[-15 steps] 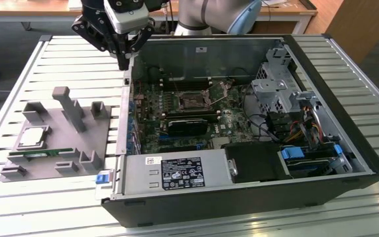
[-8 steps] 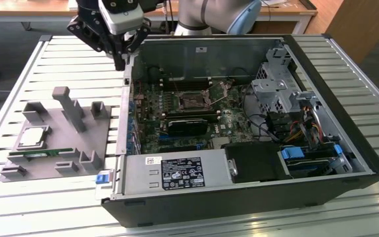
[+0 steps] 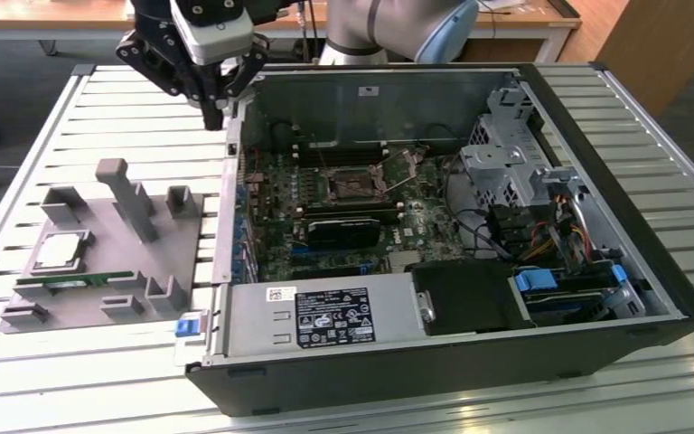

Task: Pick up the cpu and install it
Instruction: 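Reach for the cpu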

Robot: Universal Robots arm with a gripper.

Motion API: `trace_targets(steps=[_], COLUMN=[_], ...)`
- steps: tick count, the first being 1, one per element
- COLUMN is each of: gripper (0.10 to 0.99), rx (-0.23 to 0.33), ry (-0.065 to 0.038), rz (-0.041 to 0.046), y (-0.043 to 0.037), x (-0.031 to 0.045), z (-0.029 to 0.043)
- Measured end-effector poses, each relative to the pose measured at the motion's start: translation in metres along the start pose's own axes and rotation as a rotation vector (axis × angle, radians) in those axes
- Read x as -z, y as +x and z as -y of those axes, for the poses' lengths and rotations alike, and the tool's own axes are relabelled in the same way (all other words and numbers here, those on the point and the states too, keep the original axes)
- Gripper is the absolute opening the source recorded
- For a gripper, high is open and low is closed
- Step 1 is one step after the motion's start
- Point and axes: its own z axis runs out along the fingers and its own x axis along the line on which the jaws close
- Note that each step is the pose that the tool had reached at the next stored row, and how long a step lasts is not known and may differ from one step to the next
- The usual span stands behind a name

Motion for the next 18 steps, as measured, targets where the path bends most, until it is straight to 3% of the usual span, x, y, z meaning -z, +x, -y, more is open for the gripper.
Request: trace_targets(steps=[18], gripper=[0.106], rx=[0.000], ry=[0.001], rz=[-0.0070], y=[0.0128], x=[-0.0022], z=[0.0011])
